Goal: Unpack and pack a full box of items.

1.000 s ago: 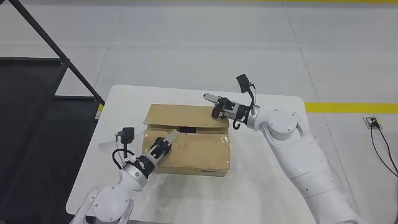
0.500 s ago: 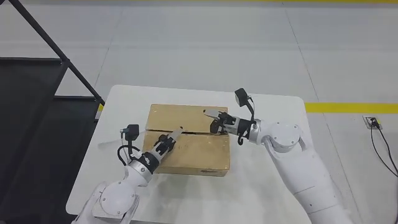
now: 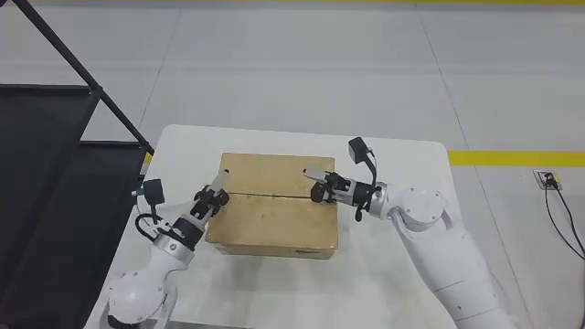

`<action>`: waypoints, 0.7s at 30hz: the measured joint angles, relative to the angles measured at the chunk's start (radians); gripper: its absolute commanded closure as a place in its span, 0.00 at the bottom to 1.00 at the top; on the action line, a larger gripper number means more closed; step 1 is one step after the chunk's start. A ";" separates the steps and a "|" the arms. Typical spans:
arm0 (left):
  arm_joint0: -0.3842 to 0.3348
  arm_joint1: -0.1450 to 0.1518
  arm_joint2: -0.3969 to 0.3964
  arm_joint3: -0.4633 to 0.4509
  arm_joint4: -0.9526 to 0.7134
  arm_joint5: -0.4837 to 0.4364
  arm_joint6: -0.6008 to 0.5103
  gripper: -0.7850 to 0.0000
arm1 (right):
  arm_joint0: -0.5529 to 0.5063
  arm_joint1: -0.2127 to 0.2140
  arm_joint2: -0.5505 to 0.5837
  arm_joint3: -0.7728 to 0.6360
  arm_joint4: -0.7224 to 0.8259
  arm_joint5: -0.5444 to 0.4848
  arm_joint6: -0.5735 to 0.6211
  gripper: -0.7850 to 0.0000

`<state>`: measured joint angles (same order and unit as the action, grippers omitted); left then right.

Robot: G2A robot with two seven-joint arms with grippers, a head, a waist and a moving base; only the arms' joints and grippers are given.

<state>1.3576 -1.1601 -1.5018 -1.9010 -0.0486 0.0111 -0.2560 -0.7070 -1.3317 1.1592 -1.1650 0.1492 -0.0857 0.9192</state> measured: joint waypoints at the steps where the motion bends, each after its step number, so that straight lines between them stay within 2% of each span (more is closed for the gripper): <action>1: 0.017 0.002 -0.030 0.003 -0.021 -0.020 -0.008 0.00 | 0.000 0.000 0.000 0.000 -0.001 0.000 -0.001 0.00; 5: 0.102 0.013 -0.179 0.023 -0.053 -0.114 -0.033 0.00 | 0.000 0.000 0.000 0.000 0.000 0.000 -0.001 0.00; 7: 0.109 0.014 -0.215 0.023 -0.032 -0.120 -0.022 0.00 | 0.000 0.000 0.000 0.000 0.000 0.000 -0.001 0.00; 15: 0.107 0.013 -0.186 0.025 -0.033 -0.114 -0.019 0.00 | 0.000 0.000 0.000 0.000 0.000 0.000 -0.001 0.00; 21: 0.084 0.003 -0.164 0.137 -0.175 -0.028 -0.003 0.00 | 0.000 0.000 0.000 0.000 0.000 0.000 -0.001 0.00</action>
<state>1.4414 -1.1566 -1.6656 -1.7644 -0.2233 -0.0170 -0.2594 -0.7068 -1.3318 1.1593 -1.1651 0.1490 -0.0853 0.9187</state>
